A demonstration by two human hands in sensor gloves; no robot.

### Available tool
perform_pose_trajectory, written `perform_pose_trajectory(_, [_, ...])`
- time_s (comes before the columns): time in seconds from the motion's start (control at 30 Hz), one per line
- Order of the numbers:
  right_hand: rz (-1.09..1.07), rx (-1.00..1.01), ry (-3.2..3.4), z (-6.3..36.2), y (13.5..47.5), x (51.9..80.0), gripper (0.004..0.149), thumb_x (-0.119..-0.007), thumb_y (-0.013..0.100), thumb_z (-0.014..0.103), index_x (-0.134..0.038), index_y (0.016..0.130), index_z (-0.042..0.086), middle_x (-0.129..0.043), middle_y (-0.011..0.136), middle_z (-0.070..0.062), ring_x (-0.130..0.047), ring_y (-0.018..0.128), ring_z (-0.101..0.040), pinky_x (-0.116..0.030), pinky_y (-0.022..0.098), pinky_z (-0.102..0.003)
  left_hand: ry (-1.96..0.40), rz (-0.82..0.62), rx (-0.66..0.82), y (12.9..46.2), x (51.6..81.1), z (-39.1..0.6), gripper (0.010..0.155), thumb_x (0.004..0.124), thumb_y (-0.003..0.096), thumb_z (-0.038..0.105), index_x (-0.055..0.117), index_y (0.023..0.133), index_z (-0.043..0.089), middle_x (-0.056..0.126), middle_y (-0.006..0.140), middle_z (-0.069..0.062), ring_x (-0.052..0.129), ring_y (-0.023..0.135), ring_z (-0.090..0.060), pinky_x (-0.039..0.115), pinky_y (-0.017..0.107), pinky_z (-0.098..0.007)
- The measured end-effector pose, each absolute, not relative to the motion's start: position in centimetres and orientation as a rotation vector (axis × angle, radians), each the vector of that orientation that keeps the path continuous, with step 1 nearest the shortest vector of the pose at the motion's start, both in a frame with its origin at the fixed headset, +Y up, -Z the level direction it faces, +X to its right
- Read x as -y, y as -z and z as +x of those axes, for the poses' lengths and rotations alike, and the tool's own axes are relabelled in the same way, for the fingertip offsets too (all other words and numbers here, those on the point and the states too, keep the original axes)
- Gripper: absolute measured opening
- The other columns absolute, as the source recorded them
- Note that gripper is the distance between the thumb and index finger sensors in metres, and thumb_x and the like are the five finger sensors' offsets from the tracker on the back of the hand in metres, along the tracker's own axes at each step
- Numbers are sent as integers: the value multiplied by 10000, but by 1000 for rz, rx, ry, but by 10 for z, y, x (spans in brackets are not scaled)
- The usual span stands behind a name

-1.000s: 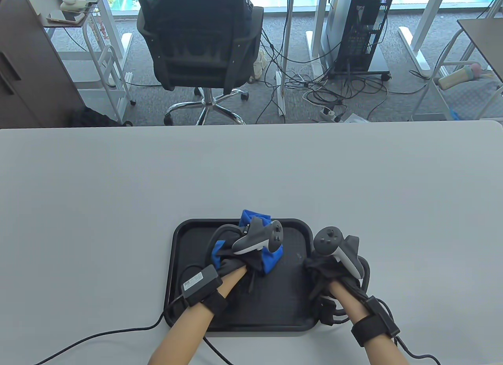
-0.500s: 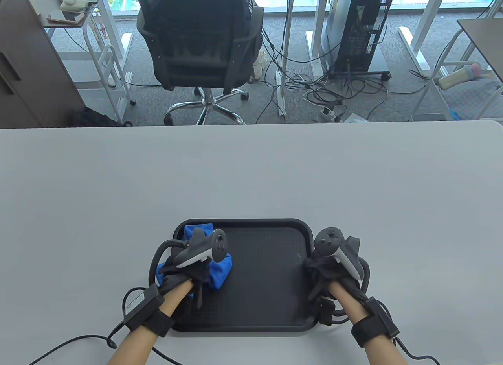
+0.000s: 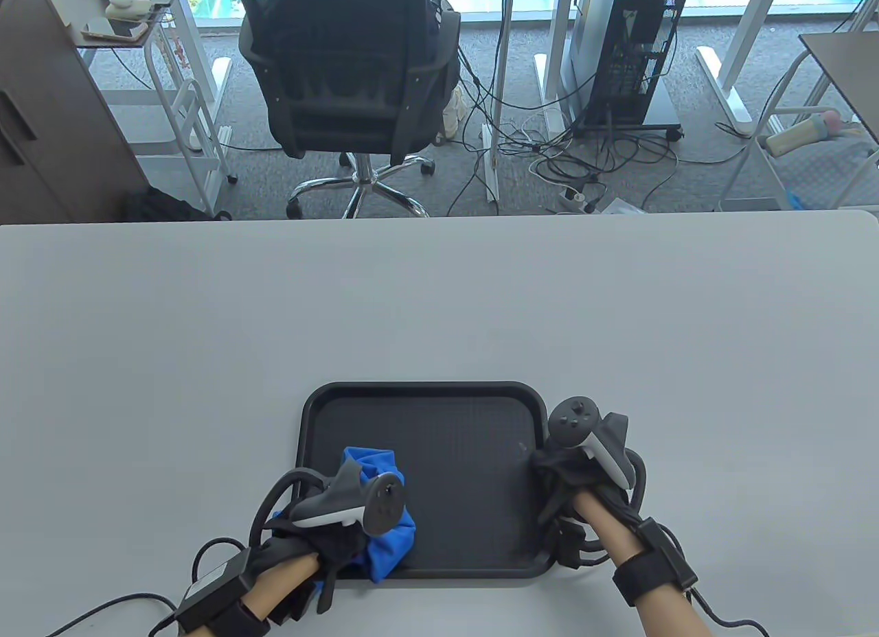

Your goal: Wipe the tray with a rectangular towel

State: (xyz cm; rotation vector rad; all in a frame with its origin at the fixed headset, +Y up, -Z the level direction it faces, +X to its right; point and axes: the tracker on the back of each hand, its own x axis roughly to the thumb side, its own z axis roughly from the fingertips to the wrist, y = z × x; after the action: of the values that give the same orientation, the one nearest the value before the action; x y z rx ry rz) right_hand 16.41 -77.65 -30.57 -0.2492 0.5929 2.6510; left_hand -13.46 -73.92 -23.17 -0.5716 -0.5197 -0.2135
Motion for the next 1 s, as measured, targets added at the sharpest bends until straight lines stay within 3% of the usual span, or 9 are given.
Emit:
perform_pose_trajectory(0.3, [-242, -595, -2653, 164, 306, 777, 486, -752, 471, 373, -664, 781, 10, -902, 372, -114, -963, 129, -188, -839, 70, -365, 237, -577, 653, 220, 739, -91, 570, 767, 496, 309, 566, 1023, 227, 615, 1078, -95, 877, 811, -227, 693, 654, -519])
perform_pose_trajectory(0.7, [-234, -607, -2642, 164, 306, 777, 483, -748, 474, 372, -662, 787, 14, -901, 379, -116, -964, 136, -191, -839, 75, -367, 304, -509, 801, 229, 741, 6, 567, 762, 500, 304, 561, 1024, 231, 611, 1085, -91, 869, 815, -232, 686, 657, -524])
perform_pose_trajectory(1.0, [-217, -621, -2621, 166, 307, 777, 481, -744, 476, 369, -655, 788, 14, -899, 381, -117, -962, 139, -192, -837, 80, -370, 313, -506, 672, 269, 741, 38, 557, 762, 507, 294, 550, 1022, 275, 592, 1107, -53, 844, 848, -235, 659, 673, -538])
